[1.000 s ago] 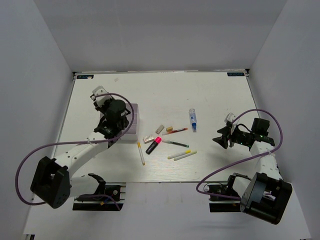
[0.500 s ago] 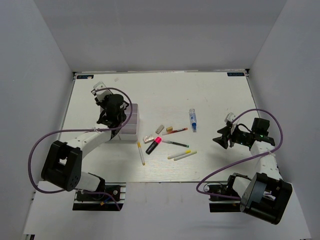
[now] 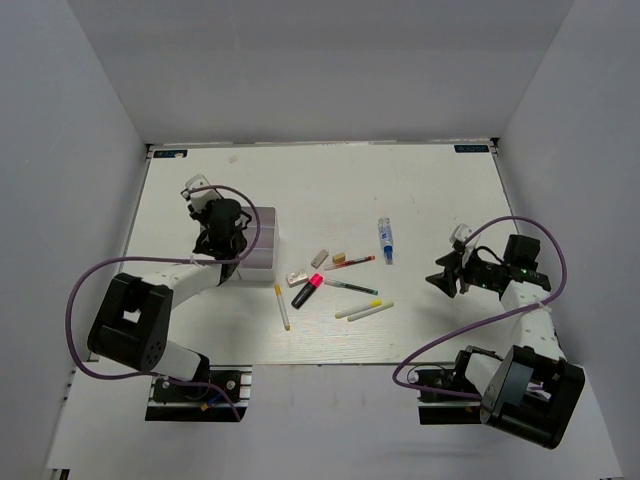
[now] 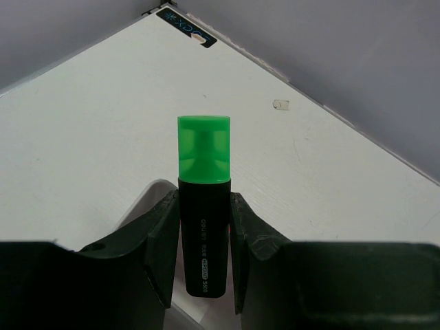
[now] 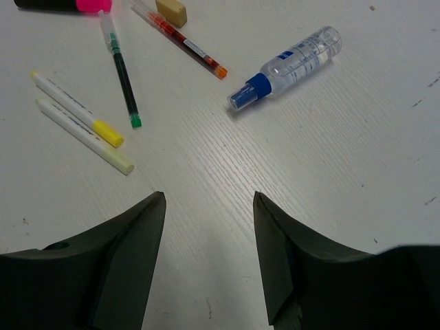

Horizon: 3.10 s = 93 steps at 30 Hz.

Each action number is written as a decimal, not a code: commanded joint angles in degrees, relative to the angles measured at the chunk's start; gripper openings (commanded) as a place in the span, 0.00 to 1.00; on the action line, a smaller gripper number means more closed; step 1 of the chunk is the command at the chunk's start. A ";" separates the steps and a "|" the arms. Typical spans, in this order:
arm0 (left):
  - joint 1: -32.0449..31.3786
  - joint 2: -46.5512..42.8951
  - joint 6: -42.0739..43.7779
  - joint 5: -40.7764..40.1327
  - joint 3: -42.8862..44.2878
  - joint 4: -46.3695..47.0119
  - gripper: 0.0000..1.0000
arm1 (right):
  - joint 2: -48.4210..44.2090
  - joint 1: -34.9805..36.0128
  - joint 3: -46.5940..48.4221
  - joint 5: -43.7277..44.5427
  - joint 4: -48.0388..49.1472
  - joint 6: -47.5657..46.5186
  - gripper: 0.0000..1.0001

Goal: Sort the stationery into containers
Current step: Place the pen in the storage box, then pick up the pen from the center of the board.

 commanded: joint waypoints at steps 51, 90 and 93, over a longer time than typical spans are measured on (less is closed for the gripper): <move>-0.01 -65.14 8.25 38.70 0.94 -51.95 0.96 | 43.48 67.23 39.62 25.72 -7.84 -24.49 0.41; 0.52 -68.30 8.25 41.34 0.94 -51.95 0.96 | 59.03 69.43 51.66 32.15 -11.88 -24.06 0.48; 0.52 -68.30 8.25 41.34 0.94 -51.95 0.96 | 60.35 69.43 52.37 33.03 -13.98 -24.40 0.48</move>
